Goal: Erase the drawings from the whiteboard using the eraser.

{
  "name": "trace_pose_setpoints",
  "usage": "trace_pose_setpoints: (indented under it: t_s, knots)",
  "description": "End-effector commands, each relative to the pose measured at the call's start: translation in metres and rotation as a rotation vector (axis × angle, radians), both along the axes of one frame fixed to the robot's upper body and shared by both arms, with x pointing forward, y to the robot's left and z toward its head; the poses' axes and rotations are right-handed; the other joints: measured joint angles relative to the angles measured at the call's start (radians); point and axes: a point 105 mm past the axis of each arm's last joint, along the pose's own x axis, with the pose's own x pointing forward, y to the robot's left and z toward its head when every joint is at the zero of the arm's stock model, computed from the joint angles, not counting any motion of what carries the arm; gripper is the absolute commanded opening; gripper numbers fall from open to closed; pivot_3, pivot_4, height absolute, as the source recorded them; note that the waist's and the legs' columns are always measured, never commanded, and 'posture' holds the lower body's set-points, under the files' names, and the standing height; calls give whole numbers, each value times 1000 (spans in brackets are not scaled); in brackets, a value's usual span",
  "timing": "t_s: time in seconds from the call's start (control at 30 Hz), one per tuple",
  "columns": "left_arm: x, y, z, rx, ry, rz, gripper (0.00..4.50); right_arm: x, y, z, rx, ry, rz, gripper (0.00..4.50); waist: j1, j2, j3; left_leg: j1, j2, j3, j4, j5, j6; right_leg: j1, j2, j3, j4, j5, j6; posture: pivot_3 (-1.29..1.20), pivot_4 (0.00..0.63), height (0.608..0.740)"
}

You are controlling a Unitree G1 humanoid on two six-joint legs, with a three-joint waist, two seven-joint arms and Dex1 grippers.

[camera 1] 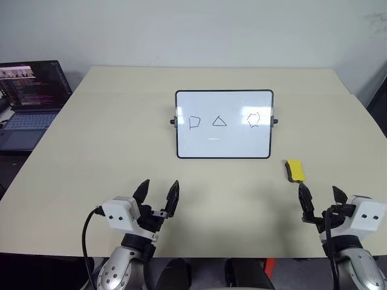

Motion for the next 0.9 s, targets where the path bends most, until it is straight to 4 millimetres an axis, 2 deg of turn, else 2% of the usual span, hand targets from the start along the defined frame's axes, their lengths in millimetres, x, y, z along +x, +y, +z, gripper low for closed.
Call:
trace_pose_setpoints:
  t_s: [0.03, 0.4, 0.7, 0.9]
  knots:
    - [0, -2, 12, -12, -57, 0, 4500, -1, -3, 8, -8, -27, -1, 4493, 0, 0, 0, 0, 0, 0, 0, 0, 0, 0, 0, 0, 0, 0, 0, 0, 150, 740]
    - [3, -4, 8, -10, -49, -18, 4500, -10, -4, 4, -11, -4, -17, 4493, 0, 0, 0, 0, 0, 0, 0, 0, 0, 0, 0, 0, 0, 0, 0, 0, 150, 740]
    - [11, 7, 7, 29, -56, -9, 4500, -9, -4, -11, 23, 26, -34, 4493, 0, 0, 0, 0, 0, 0, 0, 0, 0, 0, 0, 0, 0, 0, 1, 0, 150, 740]
    - [17, 21, 7, 56, -63, 5, 4500, -7, 0, -18, 70, 28, -36, 4493, 0, 0, 0, 0, 0, 0, 0, 0, 0, 0, 0, 0, 0, 0, -1, 0, 150, 740]
